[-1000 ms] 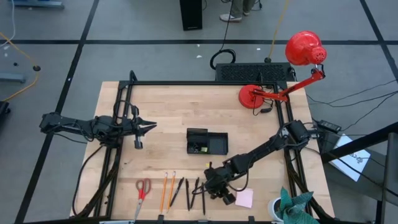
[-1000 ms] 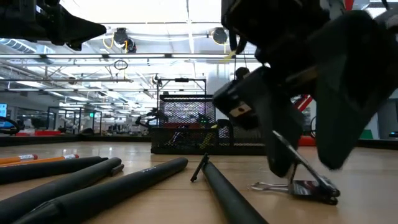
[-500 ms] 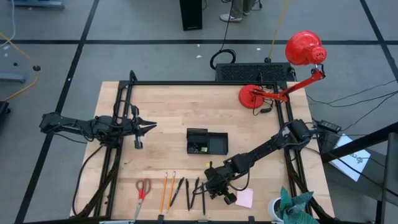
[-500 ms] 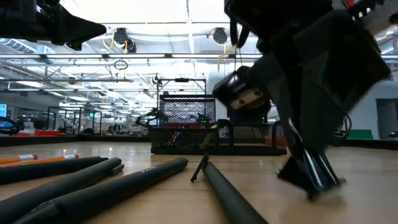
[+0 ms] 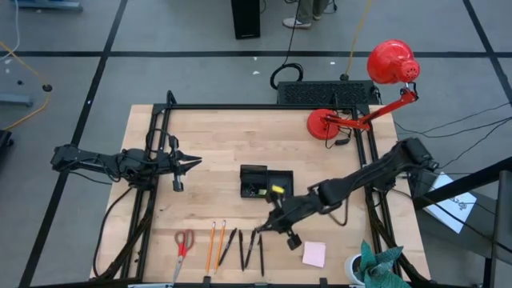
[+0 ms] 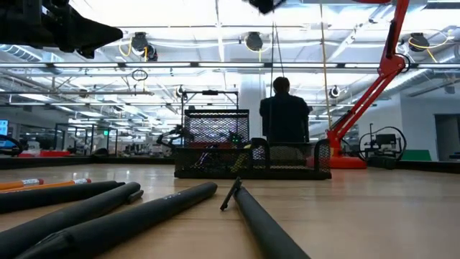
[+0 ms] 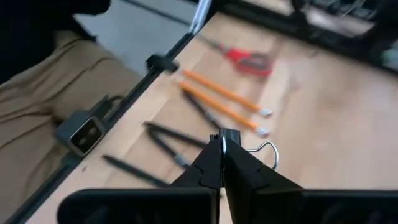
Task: Pick and place office supplies into organizer
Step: Put the black binder clip into the desk organizer
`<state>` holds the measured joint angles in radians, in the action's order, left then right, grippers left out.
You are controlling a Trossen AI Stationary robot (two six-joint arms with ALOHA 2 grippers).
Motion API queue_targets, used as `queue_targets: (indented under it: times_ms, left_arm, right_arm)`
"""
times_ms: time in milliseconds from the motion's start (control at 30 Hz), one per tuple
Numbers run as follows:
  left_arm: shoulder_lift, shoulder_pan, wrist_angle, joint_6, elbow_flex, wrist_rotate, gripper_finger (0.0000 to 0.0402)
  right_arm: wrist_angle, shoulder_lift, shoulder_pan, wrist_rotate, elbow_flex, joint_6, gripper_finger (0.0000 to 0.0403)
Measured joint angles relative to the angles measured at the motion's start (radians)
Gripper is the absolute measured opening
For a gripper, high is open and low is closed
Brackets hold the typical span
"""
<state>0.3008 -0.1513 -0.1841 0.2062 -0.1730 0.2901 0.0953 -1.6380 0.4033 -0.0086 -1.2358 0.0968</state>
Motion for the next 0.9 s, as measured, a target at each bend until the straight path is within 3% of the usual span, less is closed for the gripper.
queue_targets:
  times_ms: [167, 367, 900]
  left_arm:
    - [0.000, 0.000, 0.000, 0.000, 0.000, 0.000, 0.0042]
    - [0.000, 0.000, 0.001, 0.015, 0.000, 0.000, 0.0042]
    - [0.000, 0.000, 0.002, 0.025, 0.000, 0.000, 0.0042]
  right_arm:
    - [0.035, 0.046, -0.036, 0.112, -0.001, 0.024, 0.0001]
    - [0.059, 0.007, -0.093, 0.244, -0.001, 0.011, 0.0001]
    - [-0.018, -0.195, -0.211, 0.272, -0.001, 0.014, 0.0000]
